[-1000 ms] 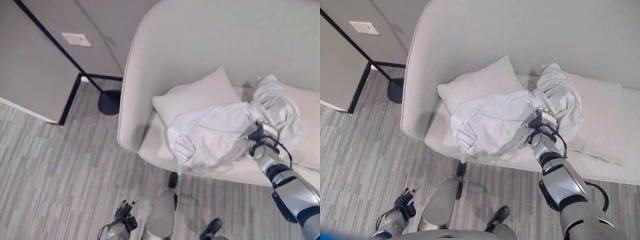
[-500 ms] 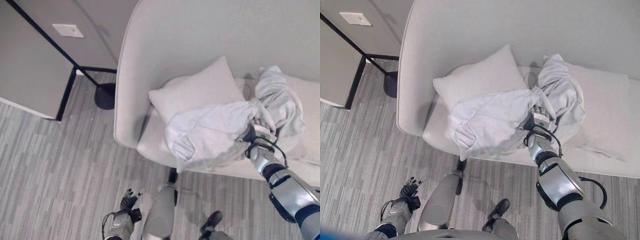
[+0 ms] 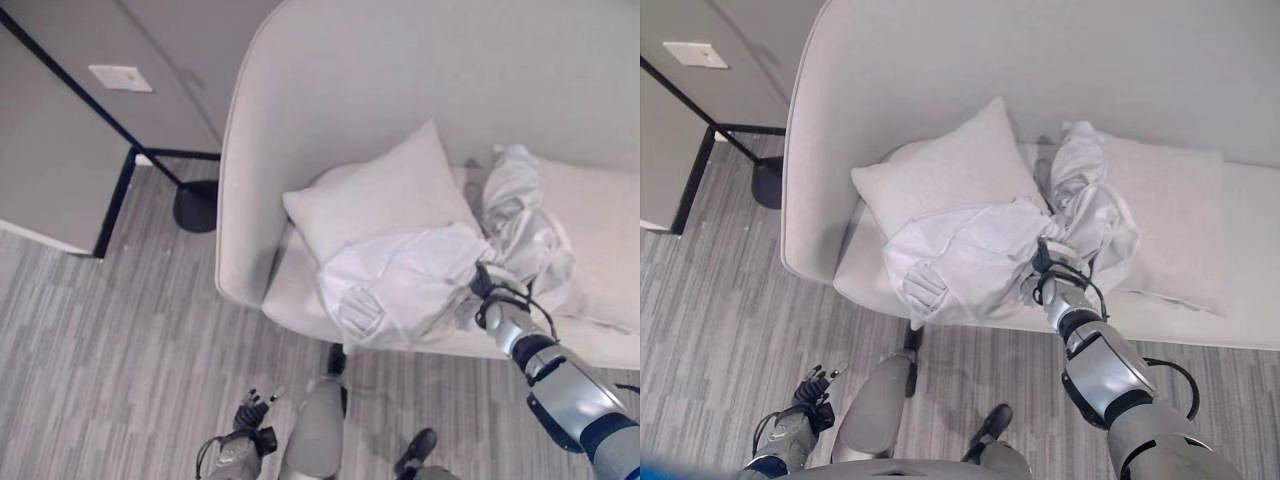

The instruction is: Hang the clothes on the sofa on the clothes rack.

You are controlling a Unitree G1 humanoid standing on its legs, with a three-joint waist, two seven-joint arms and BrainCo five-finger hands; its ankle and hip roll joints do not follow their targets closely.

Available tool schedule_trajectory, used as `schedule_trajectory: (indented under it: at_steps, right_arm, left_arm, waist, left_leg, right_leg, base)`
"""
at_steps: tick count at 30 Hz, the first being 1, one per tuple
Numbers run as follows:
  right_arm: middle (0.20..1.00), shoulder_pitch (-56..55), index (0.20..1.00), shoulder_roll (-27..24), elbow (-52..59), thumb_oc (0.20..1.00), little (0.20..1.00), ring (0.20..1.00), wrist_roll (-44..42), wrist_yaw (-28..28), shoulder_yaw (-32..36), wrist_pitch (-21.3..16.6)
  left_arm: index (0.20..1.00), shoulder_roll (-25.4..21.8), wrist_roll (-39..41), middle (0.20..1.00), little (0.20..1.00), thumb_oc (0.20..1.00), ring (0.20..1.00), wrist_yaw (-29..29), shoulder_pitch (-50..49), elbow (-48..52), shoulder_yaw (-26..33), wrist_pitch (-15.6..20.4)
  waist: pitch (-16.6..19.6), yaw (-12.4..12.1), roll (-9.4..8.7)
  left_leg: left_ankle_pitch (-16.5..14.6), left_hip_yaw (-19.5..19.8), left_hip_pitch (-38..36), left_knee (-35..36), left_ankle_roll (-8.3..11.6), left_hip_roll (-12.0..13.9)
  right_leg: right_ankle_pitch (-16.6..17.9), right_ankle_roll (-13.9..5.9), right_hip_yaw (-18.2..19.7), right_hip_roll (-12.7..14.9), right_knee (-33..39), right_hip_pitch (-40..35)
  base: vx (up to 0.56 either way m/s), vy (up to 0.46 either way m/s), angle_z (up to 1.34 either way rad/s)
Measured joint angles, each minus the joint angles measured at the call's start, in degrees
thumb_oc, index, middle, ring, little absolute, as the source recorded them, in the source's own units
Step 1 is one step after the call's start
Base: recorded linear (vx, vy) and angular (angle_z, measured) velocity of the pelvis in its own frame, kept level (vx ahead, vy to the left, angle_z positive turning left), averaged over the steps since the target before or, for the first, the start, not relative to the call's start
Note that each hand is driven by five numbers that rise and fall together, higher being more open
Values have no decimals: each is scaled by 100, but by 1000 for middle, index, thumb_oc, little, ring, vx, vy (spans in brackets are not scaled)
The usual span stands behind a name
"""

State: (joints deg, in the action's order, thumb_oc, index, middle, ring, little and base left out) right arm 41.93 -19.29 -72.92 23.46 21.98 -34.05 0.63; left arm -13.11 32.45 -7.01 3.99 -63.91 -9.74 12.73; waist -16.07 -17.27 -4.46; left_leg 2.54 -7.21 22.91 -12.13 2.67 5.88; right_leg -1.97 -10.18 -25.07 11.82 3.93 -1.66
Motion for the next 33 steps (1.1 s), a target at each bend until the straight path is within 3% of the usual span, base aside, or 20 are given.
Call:
schedule_trajectory:
  at_steps: [6, 7, 9, 14, 16, 18, 26, 29, 32, 33]
  right_arm:
    - [200, -581, 200, 224, 381, 200, 200, 200, -890, -255, 484, -212]
    - [200, -783, 200, 215, 972, 200, 200, 200, -1368, -291, 992, -212]
    - [200, -878, 200, 156, 1428, 200, 200, 200, -1685, -222, 1022, -249]
    - [200, -1275, 200, -427, 3634, 200, 200, 200, -1967, -216, 1491, -217]
    - [200, -1292, 200, -722, 4151, 200, 200, 200, -1996, -86, 1745, -279]
    - [200, -1268, 200, -998, 4379, 200, 200, 200, -2013, -60, 2049, -263]
    - [200, -269, 200, -1541, 5467, 200, 200, 200, -2163, 315, 2145, -309]
    - [200, 428, 200, -1576, 5862, 200, 200, 200, -2177, 367, 2068, -379]
    - [200, 748, 200, -1576, 6179, 200, 200, 200, -2231, 379, 1980, -499]
    - [200, 951, 200, -1568, 6305, 200, 200, 200, -2246, 381, 1857, -597]
  left_arm:
    - [1000, -1, -173, 1000, 1000, 1000, 1000, -5, -177, -241, 124, -116]
    - [1000, 8, -222, 1000, 1000, 1000, 1000, -8, -229, -451, 280, -163]
    - [1000, 12, -223, 1000, 1000, 1000, 1000, -51, -392, -501, 366, -197]
    - [1000, 77, -196, 1000, 1000, 1000, 1000, -110, -613, -376, 839, -281]
    - [1000, 93, -121, 1000, 1000, 1000, 1000, -154, -780, -119, 819, -328]
    - [1000, 121, -102, 1000, 1000, 1000, 1000, -190, -919, 820, 769, -355]
    - [1000, 66, -274, 1000, 1000, 1000, 1000, -605, -887, 2502, 538, -348]
    - [1000, 37, -824, 1000, 1000, 1000, 1000, -909, -535, 3001, 494, -329]
    - [1000, -15, -1287, 1000, 1000, 1000, 1000, -1139, -153, 3178, 360, -280]
    - [1000, -31, -1553, 1000, 1000, 1000, 1000, -1298, 152, 3250, 202, -266]
  waist:
    - [391, 256, -90]
    - [428, 302, -105]
    - [678, 461, -140]
    - [809, 625, -126]
    - [1105, 634, -55]
    - [1245, 622, 31]
    - [1373, 664, 460]
    - [1411, 762, 575]
    - [1455, 810, 596]
    - [1491, 927, 590]
  left_leg:
    - [-24, -55, -442, 110, 35, 24]
    - [-18, -153, -682, 174, 30, 41]
    - [-41, -205, -785, 220, 61, 65]
    - [147, -338, -1387, 639, 70, 80]
    - [223, -329, -1531, 836, 147, 123]
    - [289, -303, -1654, 910, 191, 210]
    - [649, -303, -2215, 1363, 362, 607]
    - [758, -299, -2319, 1495, 405, 756]
    - [773, -309, -2322, 1502, 421, 806]
    - [775, -328, -2341, 1508, 419, 805]
  right_leg:
    - [-29, 17, 64, -8, -12, -366]
    - [-30, 17, 138, 11, -28, -492]
    - [-29, 15, 221, 1, -24, -522]
    - [-33, 15, 329, -3, -66, -839]
    - [-67, 54, 330, -44, -81, -894]
    - [-134, 110, 324, -157, -181, -962]
    - [-182, 301, 381, -587, -109, -1307]
    - [-176, 369, 379, -740, -100, -1356]
    - [-174, 396, 382, -790, -95, -1359]
    - [-174, 400, 387, -787, -54, -1375]
  base:
    - [0, -68, -8]
    - [-33, -95, -26]
    - [-79, -68, -21]
    - [-84, -114, -11]
    - [-81, -142, -1]
    - [-105, -121, 4]
    - [-74, -66, -5]
    - [-70, -7, 0]
    - [-15, 26, -2]
    - [-4, 51, -7]
